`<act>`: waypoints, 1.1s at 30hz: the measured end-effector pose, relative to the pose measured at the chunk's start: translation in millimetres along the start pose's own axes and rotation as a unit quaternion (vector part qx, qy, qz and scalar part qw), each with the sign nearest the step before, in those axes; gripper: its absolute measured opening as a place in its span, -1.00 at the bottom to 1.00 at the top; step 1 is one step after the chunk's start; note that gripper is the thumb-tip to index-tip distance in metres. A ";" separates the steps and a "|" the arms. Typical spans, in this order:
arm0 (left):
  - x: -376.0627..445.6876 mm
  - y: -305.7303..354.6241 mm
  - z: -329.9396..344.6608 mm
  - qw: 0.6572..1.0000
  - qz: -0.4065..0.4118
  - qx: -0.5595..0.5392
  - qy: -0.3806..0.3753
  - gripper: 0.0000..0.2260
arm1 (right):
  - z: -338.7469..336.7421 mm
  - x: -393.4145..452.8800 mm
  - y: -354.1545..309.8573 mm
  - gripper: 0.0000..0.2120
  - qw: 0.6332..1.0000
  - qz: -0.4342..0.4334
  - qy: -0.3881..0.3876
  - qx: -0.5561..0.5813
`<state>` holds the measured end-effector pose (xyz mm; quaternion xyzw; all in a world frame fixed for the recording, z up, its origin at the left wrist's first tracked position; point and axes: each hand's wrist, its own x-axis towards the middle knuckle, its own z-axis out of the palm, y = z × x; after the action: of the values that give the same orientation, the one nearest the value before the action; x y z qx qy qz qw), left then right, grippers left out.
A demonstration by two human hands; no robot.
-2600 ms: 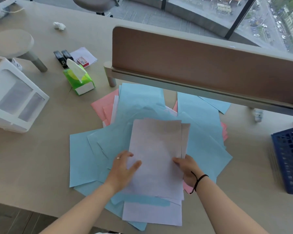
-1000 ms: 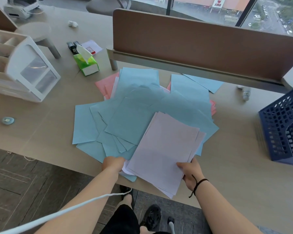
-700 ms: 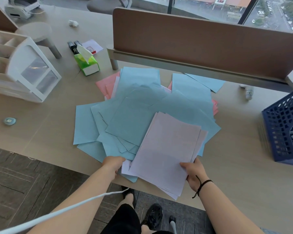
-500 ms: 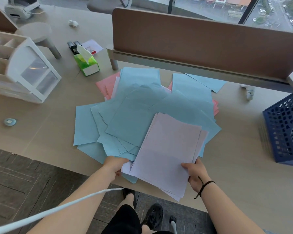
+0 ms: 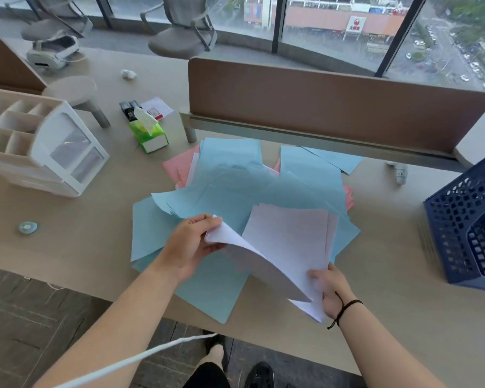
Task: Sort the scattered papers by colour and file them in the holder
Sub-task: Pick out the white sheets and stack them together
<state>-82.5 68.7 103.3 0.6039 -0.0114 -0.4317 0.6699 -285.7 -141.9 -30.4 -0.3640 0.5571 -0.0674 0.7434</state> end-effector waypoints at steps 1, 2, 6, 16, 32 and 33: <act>-4.0 11.1 7.4 0.999 0.010 -0.031 -0.009 -0.76 | 1.0 -1.6 -3.1 -0.60 1.000 0.000 0.004 -0.004; -8.0 21.9 14.3 0.998 0.021 -0.059 -0.020 -0.77 | 1.7 -3.4 -5.6 -0.61 1.000 -0.001 0.010 -0.012; -16.7 55.7 34.1 0.984 0.061 -0.145 -0.087 -0.89 | 5.5 -12.8 -11.4 -0.66 0.999 -0.011 0.011 -0.047; 11.4 -1.1 6.2 0.970 -0.011 -0.241 -0.036 -0.69 | 23.3 -21.9 5.9 -0.66 0.999 0.019 -0.024 -0.014; 58.9 -97.4 -73.1 0.854 -0.068 0.516 -0.015 -0.73 | 37.2 -12.1 -4.6 -0.60 0.995 0.048 -0.081 0.028; 61.8 -96.3 -74.4 0.861 -0.071 0.504 -0.016 -0.79 | 38.7 -11.1 -7.0 -0.58 0.995 0.050 -0.087 0.026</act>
<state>-58.2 101.4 -26.9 0.8512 -0.1952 -0.4231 0.2416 -253.7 -123.4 -13.0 -0.3206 0.5061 -0.0130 0.8006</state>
